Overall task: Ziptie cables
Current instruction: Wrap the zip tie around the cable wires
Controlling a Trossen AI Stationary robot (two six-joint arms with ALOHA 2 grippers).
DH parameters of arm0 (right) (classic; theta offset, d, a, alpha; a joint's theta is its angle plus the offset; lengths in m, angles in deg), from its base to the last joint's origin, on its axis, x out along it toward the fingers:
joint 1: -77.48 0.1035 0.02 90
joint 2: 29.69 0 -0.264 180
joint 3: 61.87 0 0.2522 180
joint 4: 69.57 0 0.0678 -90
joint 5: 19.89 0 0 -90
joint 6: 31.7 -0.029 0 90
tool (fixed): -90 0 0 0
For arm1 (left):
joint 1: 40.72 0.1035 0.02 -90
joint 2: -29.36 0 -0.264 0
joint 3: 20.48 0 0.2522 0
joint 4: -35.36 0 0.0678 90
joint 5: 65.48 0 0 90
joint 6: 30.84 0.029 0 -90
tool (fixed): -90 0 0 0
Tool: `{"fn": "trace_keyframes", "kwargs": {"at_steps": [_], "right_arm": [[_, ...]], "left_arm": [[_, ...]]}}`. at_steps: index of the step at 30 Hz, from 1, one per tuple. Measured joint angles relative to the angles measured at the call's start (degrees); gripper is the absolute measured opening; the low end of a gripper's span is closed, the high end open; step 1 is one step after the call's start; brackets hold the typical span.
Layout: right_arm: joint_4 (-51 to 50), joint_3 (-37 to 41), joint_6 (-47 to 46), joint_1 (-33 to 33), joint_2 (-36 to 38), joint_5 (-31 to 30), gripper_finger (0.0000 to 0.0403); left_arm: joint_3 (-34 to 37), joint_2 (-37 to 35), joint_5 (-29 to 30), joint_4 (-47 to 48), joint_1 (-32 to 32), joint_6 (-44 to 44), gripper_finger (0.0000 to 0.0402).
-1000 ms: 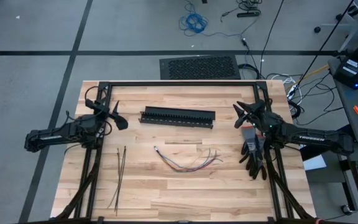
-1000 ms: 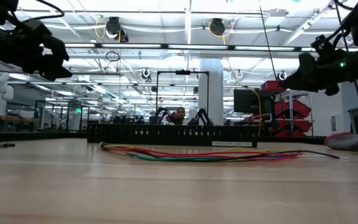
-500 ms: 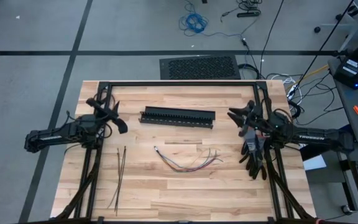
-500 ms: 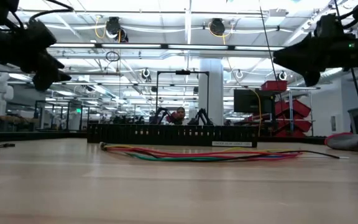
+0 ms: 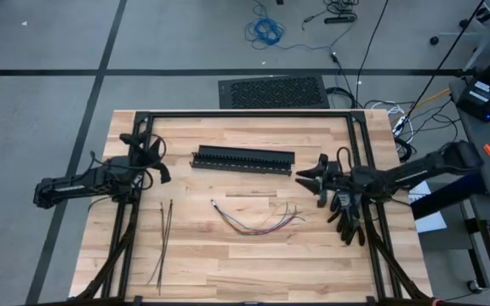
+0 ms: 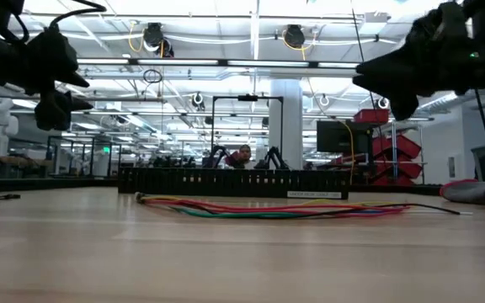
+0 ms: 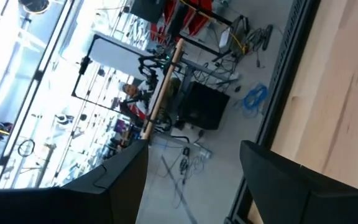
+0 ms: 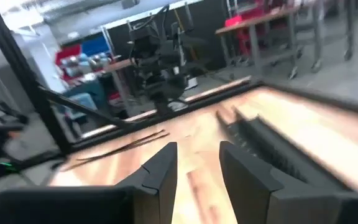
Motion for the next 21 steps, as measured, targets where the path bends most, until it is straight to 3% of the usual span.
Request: {"fn": "trace_keyframes", "kwargs": {"at_steps": [2,4,6,9,12,15,19,21], "right_arm": [[0.55,-1.82,3.66,-0.02,-3.28,-1.16,0.0114],[0.15,-3.63,7.27,-0.49,-5.75,-1.37,0.0114],[0.28,-5.76,12.09,-1.66,-7.29,-1.29,0.0114],[0.49,-8.90,16.64,-4.79,-9.60,-1.56,0.0114],[-0.83,-11.83,16.66,-7.85,-13.01,0.20,0.0114],[-2.90,-15.41,13.13,-9.82,-18.25,5.57,0.0114],[-7.57,-21.95,7.64,-8.54,-27.98,15.01,0.0114],[-9.88,-25.70,6.23,-6.64,-33.17,15.41,0.0114]], "left_arm": [[0.00,0.00,-2.15,-1.36,0.02,1.07,0.0251],[0.00,0.00,-10.13,-3.16,0.04,-1.83,0.0251],[0.28,0.04,-20.18,-6.00,0.02,-7.15,0.0251],[2.36,1.01,-26.45,-18.75,-0.02,-22.41,0.0251],[3.79,1.03,-26.74,-25.66,0.00,-45.33,0.0251],[3.84,1.02,-26.43,-26.41,0.04,-65.26,0.0251],[3.89,1.00,-15.76,-27.31,0.04,-71.02,0.0251],[3.89,1.00,-12.09,-27.27,0.05,-71.14,0.0251]]}}
